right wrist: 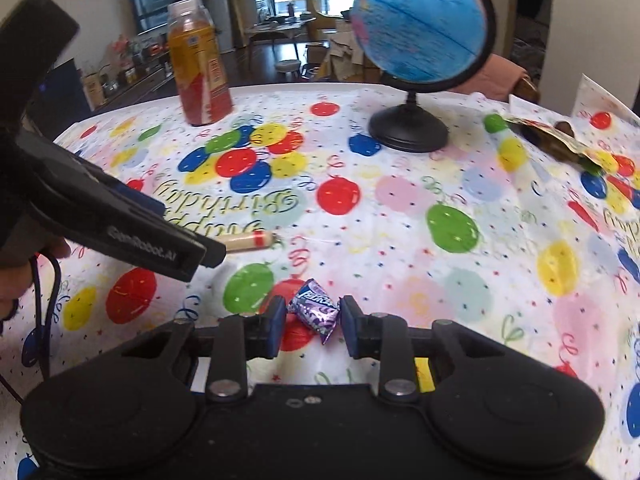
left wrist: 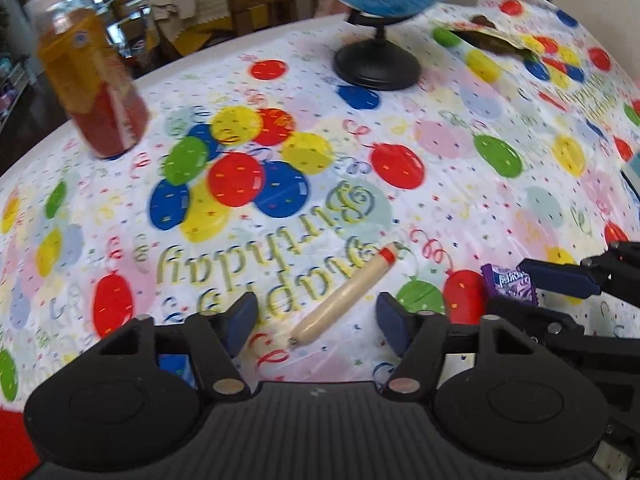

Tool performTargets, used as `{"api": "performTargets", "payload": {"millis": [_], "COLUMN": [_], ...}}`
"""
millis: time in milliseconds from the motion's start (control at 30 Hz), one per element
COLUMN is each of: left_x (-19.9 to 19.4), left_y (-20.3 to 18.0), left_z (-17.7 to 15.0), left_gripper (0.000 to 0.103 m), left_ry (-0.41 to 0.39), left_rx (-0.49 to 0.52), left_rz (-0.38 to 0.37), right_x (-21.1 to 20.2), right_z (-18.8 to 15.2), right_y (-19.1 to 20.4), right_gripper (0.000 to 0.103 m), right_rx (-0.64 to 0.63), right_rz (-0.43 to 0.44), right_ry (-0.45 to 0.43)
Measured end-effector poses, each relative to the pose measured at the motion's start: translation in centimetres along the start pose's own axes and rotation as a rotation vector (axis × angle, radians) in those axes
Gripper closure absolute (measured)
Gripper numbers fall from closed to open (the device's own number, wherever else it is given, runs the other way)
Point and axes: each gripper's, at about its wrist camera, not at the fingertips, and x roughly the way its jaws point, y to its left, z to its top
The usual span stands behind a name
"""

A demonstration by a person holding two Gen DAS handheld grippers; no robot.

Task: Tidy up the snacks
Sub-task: 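Grasp the wooden sausage stick with the left gripper while the right grasps the purple candy, then carry the sausage stick and purple candy into the box and open both grippers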

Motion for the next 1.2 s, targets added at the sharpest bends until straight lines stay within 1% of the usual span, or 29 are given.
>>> {"api": "performTargets", "payload": {"millis": [100,200,300,333,367,433,500,567,833,967,1200], "left_x": [0.4,0.5,0.4,0.3,0.2,0.2,0.2,0.1,-0.8,-1.7,-4.6], "left_y": [-0.3,-0.5,-0.8,-0.9,-1.0,-1.0,-0.8,-0.8,-0.5,-0.1,1.2], "left_z": [0.1,0.4,0.5,0.4,0.4,0.5,0.5,0.3,-0.1,-0.5,-1.5], "left_gripper": [0.041,0.046,0.063,0.072,0.076,0.079,0.085,0.092,0.093,0.093,0.093], "left_ry": [-0.003,-0.008,-0.017,-0.021,-0.022,-0.014,-0.01,-0.011,-0.012,-0.008,0.001], "left_rx": [0.02,0.032,0.047,0.048,0.046,0.033,0.013,0.006,-0.047,-0.085,-0.173], "left_rz": [-0.023,-0.047,-0.066,-0.068,-0.069,-0.074,-0.088,-0.094,-0.099,-0.085,-0.071], "right_x": [0.0,0.0,-0.1,-0.1,-0.1,-0.2,-0.3,-0.4,-0.9,-1.3,-3.2], "right_z": [-0.1,-0.1,-0.1,-0.1,0.0,0.0,0.0,0.0,0.2,0.5,0.9], "right_y": [-0.2,-0.4,-0.5,-0.6,-0.7,-0.7,-0.7,-0.7,-0.6,-0.2,0.9], "right_gripper": [0.076,0.076,0.076,0.076,0.076,0.076,0.076,0.076,0.076,0.076,0.077], "right_rx": [0.019,0.036,0.049,0.054,0.058,0.065,0.068,0.073,0.087,0.085,0.07], "right_rz": [0.0,0.004,0.0,-0.001,-0.003,-0.006,-0.005,-0.008,-0.01,-0.006,0.004], "right_ry": [0.0,-0.001,-0.006,-0.008,-0.008,-0.01,-0.013,-0.015,-0.023,-0.03,-0.046]}}
